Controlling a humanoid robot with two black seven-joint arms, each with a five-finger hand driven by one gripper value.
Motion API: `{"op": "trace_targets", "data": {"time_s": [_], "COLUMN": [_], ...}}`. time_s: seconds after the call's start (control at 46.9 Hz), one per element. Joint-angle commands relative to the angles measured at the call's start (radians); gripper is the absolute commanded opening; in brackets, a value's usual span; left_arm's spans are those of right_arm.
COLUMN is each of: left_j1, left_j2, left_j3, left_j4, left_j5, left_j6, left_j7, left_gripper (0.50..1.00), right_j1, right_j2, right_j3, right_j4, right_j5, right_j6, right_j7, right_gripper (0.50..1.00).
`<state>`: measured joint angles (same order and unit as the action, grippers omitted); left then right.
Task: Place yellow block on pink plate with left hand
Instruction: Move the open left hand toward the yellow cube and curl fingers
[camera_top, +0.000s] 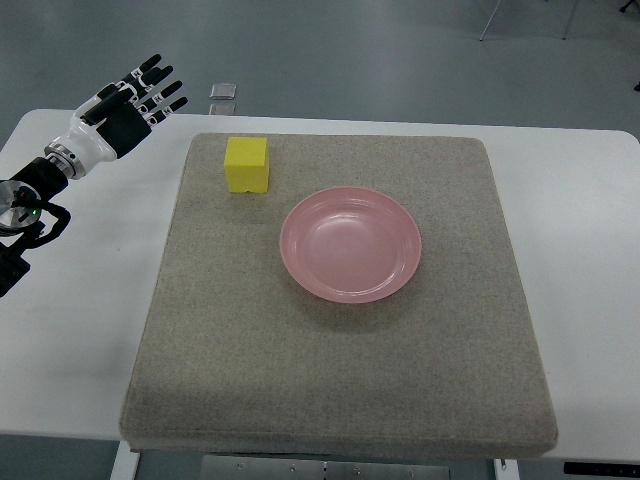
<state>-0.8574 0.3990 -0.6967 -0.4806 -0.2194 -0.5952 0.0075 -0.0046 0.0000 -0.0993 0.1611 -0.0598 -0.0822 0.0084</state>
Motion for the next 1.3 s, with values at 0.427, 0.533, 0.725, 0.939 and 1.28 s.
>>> {"op": "trace_targets", "data": {"time_s": [0.427, 0.533, 0.725, 0.939, 1.28], "left_j1": [-0.003, -0.006, -0.015, -0.054, -0.129], "left_j2": [0.024, 0.030, 0.049, 0.078, 0.176], "left_j3": [-0.007, -0.006, 0.006, 0.023, 0.025], "left_j4": [-0.044, -0.044, -0.052, -0.052, -0.150], "left_j5": [-0.011, -0.005, 0.015, 0.244, 0.665], "left_j6": [-0.016, -0.016, -0.016, -0.016, -0.016], "left_j7": [-0.004, -0.014, -0.014, -0.014, -0.024], "left_gripper": [0.994, 0.994, 0.994, 0.994, 0.994], "right_j1": [0.000, 0.000, 0.000, 0.000, 0.000], "right_j2": [0.000, 0.000, 0.000, 0.000, 0.000], "right_j3": [0.001, 0.001, 0.000, 0.000, 0.000], "right_j4": [0.000, 0.000, 0.000, 0.000, 0.000], "right_j5": [0.000, 0.000, 0.000, 0.000, 0.000], "right_j6": [0.001, 0.001, 0.001, 0.001, 0.001], "right_j7": [0.001, -0.001, -0.001, 0.001, 0.001], "right_gripper": [0.924, 0.924, 0.924, 0.924, 0.924]}}
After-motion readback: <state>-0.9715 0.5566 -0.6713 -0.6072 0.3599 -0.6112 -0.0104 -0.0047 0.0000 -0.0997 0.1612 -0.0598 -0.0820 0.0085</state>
